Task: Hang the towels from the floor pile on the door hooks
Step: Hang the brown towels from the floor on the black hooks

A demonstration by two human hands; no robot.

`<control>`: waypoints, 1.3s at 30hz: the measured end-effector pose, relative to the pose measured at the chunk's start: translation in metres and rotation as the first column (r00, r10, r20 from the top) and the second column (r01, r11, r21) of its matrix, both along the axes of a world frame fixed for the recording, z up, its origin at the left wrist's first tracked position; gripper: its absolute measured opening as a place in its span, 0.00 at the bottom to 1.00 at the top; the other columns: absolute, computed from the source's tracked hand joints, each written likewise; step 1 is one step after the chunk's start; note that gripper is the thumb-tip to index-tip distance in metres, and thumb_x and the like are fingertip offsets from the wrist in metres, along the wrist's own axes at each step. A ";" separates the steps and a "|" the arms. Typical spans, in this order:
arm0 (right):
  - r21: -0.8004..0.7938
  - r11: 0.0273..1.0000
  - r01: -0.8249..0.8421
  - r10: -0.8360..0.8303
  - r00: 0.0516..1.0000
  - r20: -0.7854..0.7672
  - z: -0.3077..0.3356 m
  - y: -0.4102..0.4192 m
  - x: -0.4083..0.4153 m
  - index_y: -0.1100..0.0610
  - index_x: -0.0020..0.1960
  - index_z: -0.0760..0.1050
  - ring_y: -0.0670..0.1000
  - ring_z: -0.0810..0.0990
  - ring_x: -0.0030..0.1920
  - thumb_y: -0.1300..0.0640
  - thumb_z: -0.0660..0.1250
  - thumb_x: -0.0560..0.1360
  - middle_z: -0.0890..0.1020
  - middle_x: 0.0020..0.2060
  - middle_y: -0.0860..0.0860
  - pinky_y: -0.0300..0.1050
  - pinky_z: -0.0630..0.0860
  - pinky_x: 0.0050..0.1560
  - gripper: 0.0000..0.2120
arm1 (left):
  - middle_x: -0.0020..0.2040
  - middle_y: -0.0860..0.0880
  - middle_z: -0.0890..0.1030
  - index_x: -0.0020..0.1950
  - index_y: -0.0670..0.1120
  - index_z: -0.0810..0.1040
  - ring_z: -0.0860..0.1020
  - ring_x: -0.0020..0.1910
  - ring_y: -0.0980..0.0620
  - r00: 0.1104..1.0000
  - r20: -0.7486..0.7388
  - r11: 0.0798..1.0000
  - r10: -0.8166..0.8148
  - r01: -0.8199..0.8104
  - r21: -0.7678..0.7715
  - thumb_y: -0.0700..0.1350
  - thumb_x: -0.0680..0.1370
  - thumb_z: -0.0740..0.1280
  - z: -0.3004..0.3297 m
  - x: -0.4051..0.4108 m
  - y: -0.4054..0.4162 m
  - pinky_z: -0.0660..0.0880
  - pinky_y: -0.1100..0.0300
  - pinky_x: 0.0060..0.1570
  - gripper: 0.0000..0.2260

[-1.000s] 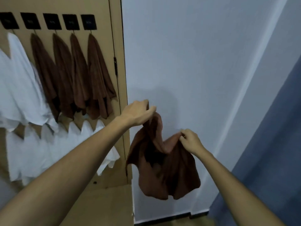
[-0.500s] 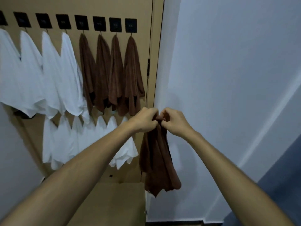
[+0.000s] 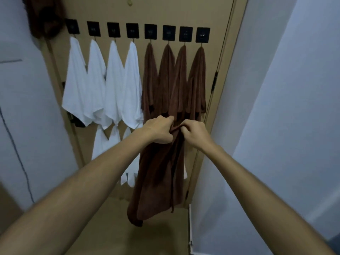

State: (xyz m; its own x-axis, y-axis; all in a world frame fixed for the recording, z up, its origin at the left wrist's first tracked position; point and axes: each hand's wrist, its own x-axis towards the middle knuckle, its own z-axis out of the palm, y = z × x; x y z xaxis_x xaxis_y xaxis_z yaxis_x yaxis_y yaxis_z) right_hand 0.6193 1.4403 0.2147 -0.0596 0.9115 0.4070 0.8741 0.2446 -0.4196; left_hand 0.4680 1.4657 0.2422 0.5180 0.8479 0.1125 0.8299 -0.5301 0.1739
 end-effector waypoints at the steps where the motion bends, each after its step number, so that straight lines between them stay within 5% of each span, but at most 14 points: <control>1: 0.017 1.000 -0.011 0.011 1.000 0.014 0.004 0.004 -0.017 0.58 0.48 0.77 0.53 0.78 0.44 0.59 0.57 0.77 0.79 0.44 0.53 0.50 0.76 0.43 0.10 | 0.39 0.49 0.71 0.45 0.48 0.64 0.73 0.39 0.47 0.999 0.049 1.000 -0.008 0.008 -0.007 0.43 0.73 0.63 -0.003 -0.009 0.002 0.68 0.54 0.36 0.08; 9: -0.123 0.992 -0.043 0.045 0.999 0.018 0.000 0.025 -0.094 0.57 0.41 0.68 0.56 0.75 0.38 0.60 0.60 0.72 0.75 0.38 0.53 0.50 0.71 0.35 0.01 | 0.37 0.47 0.73 0.43 0.45 0.69 0.74 0.38 0.46 0.941 0.336 0.995 0.045 -0.070 0.064 0.40 0.75 0.58 0.001 -0.089 0.020 0.68 0.55 0.31 0.02; 16: -0.044 0.996 -0.075 0.065 0.978 -0.196 -0.001 0.040 -0.123 0.55 0.49 0.74 0.50 0.79 0.39 0.63 0.61 0.75 0.81 0.39 0.50 0.46 0.77 0.39 0.05 | 0.41 0.44 0.75 0.51 0.43 0.70 0.75 0.42 0.42 0.950 0.292 0.992 0.109 -0.124 0.031 0.38 0.76 0.55 -0.002 -0.139 0.039 0.68 0.54 0.33 0.07; 24: -0.045 0.982 -0.182 0.170 0.966 -0.194 0.008 0.071 -0.167 0.57 0.46 0.76 0.48 0.78 0.40 0.57 0.66 0.75 0.81 0.38 0.51 0.36 0.71 0.37 0.03 | 0.44 0.46 0.78 0.48 0.47 0.73 0.76 0.46 0.45 0.923 0.365 0.990 0.122 -0.138 0.019 0.43 0.78 0.56 -0.004 -0.163 0.067 0.75 0.49 0.45 0.06; 26: -0.047 0.980 -0.194 0.184 0.969 -0.164 0.008 0.085 -0.174 0.58 0.46 0.77 0.48 0.77 0.39 0.57 0.65 0.76 0.80 0.37 0.49 0.33 0.68 0.35 0.05 | 0.44 0.47 0.78 0.49 0.47 0.74 0.77 0.46 0.47 0.930 0.345 0.989 0.128 -0.146 0.028 0.43 0.79 0.57 -0.002 -0.176 0.078 0.75 0.50 0.48 0.07; 30: -0.038 0.983 -0.179 0.170 0.971 -0.166 0.016 0.122 -0.188 0.59 0.45 0.75 0.51 0.77 0.41 0.58 0.61 0.78 0.80 0.39 0.51 0.42 0.70 0.39 0.06 | 0.49 0.45 0.79 0.50 0.45 0.77 0.77 0.50 0.45 0.979 0.152 0.987 0.138 -0.150 0.066 0.42 0.79 0.60 0.012 -0.202 0.104 0.75 0.49 0.49 0.07; 33: -0.098 0.975 -0.199 0.177 0.963 -0.203 0.026 0.155 -0.203 0.57 0.44 0.72 0.53 0.78 0.34 0.59 0.58 0.79 0.79 0.34 0.54 0.45 0.75 0.33 0.07 | 0.51 0.42 0.80 0.51 0.44 0.80 0.78 0.50 0.42 0.977 0.100 0.976 0.191 -0.199 0.088 0.38 0.77 0.61 0.028 -0.213 0.135 0.77 0.50 0.50 0.09; 36: -0.124 0.969 -0.214 0.190 0.965 -0.182 0.043 0.194 -0.211 0.56 0.46 0.73 0.48 0.75 0.30 0.59 0.59 0.79 0.78 0.33 0.51 0.33 0.68 0.25 0.06 | 0.43 0.41 0.81 0.51 0.40 0.80 0.81 0.42 0.44 0.948 0.198 0.966 0.250 -0.259 0.019 0.33 0.76 0.59 0.046 -0.221 0.169 0.79 0.54 0.44 0.12; 39: -0.122 0.965 -0.231 0.215 0.968 -0.132 0.069 0.235 -0.211 0.58 0.47 0.75 0.48 0.75 0.32 0.63 0.59 0.77 0.80 0.40 0.53 0.37 0.72 0.30 0.07 | 0.33 0.39 0.82 0.53 0.37 0.76 0.81 0.27 0.51 0.888 0.359 0.956 0.289 -0.246 -0.161 0.31 0.78 0.55 0.064 -0.226 0.206 0.80 0.59 0.34 0.12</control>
